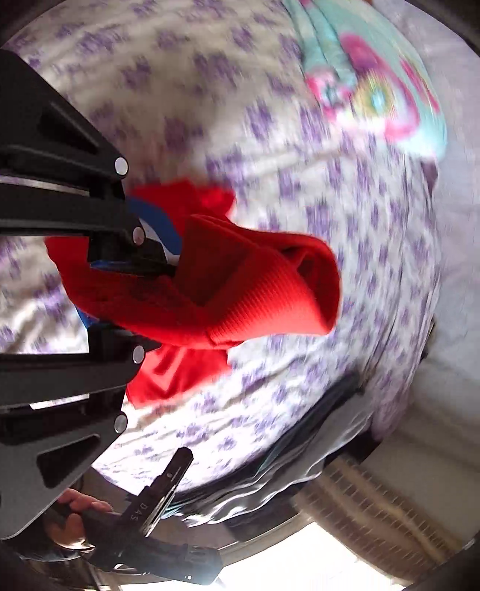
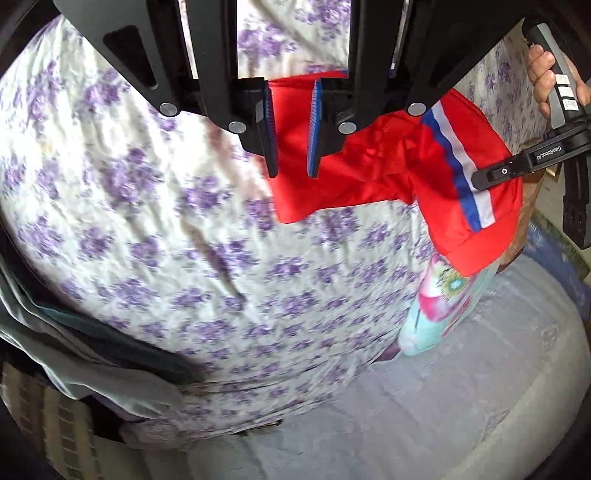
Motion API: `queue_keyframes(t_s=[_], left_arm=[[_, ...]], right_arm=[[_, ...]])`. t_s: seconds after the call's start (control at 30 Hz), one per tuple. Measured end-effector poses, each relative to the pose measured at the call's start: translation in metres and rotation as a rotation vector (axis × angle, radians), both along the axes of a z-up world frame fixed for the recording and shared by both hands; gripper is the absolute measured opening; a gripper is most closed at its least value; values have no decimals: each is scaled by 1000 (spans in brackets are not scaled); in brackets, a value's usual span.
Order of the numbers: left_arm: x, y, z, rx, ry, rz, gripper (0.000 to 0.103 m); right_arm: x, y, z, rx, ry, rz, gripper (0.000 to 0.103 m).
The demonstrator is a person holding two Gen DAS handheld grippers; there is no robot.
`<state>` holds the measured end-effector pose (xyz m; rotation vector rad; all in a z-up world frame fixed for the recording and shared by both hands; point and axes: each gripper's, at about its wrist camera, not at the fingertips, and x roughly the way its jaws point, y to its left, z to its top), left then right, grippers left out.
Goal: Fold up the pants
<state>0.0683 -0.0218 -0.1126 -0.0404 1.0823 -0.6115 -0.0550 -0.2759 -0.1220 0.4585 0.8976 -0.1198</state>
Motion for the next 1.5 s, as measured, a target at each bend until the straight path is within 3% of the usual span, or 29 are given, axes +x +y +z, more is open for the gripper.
queue_keyframes(t_s=[0.1,0.17,0.3,0.33,0.4,0.47,0.53,0.63,0.67,0.8,0.83,0.9,1.0,1.03,1.07,1.1,1.2,1.3,1.37,1.5], left_arm=[[-4,-62,-18,36,12,-107,17],[-5,-96,-44,88,59,-156,18],[-8,-129,-99,223,150,-226,31],[-14,-129,-98,234,135,-243,35],[-22,-121,-84,184,158,-283,73],[-32,-104,-63,129,156,-281,90],[-41,-82,-42,80,140,-280,93],[-42,-43,-23,58,99,-188,93],[-38,-26,-23,45,103,-134,90],[-24,9,-45,6,214,-68,10],[-28,8,-50,1,221,-68,6],[-30,3,-61,8,223,-67,5],[-28,-6,-100,79,263,-68,3],[-26,-6,-118,92,305,-64,1],[-26,0,-125,50,328,-45,1],[-28,4,-121,38,330,-37,1],[-37,9,-101,64,282,-50,1],[-47,24,-87,58,257,-30,1],[-47,32,-85,65,260,1,1],[-39,49,-96,92,306,87,1]], right_arm=[[-18,-17,-12,6,23,-59,17],[-24,-21,-25,20,49,-75,17],[-23,-17,-51,51,99,-75,17],[-21,-16,-53,58,106,-70,17],[-14,-13,-46,56,95,-51,17],[-1,-9,-31,42,70,-30,23],[12,-1,-11,25,19,0,35],[32,17,12,36,-47,82,35],[39,25,15,52,-58,110,35],[65,59,5,59,-37,227,23],[71,63,-5,37,-2,229,22],[75,58,-27,21,72,203,22],[77,38,-73,-30,239,116,8],[76,35,-76,-4,241,110,8],[78,37,-70,-13,249,112,8],[82,43,-61,-32,249,134,12],[101,71,-16,-13,139,269,15],[131,111,8,-33,87,439,53],[159,142,3,-59,105,549,53],[199,174,-33,-106,190,639,53]])
